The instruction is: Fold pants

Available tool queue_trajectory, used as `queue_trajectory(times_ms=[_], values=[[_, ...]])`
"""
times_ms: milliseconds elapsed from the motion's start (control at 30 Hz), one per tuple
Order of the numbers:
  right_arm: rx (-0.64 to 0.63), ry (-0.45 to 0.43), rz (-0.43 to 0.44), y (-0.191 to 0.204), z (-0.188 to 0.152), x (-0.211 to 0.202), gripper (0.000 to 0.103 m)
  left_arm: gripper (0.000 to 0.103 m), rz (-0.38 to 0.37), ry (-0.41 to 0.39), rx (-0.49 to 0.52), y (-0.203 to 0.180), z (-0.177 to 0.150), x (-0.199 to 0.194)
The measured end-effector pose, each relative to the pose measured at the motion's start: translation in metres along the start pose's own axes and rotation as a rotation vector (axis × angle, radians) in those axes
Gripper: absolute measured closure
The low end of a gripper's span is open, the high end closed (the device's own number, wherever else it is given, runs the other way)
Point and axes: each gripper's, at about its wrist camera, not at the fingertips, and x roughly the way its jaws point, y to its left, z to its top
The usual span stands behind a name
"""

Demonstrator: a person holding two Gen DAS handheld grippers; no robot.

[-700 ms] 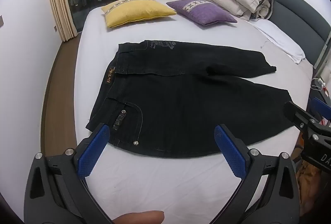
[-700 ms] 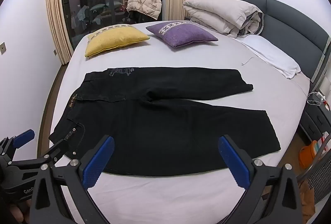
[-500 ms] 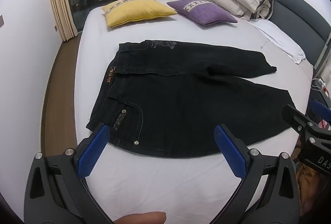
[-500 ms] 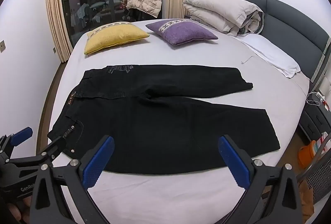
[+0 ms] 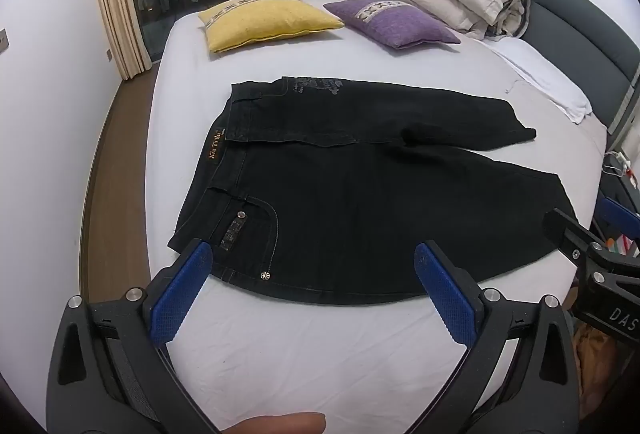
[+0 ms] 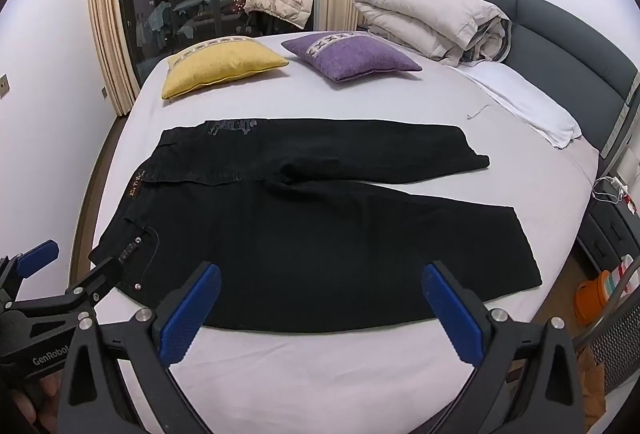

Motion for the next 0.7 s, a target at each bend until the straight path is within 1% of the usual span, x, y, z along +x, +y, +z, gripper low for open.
queue_trajectory(times_ms=[700], values=[[0.003,0.010,0.002,-0.0010,0.0002,0.0004,0.000,0.000,0.004,0.002,0.000,-0.0016,0.0007,-0.0002]])
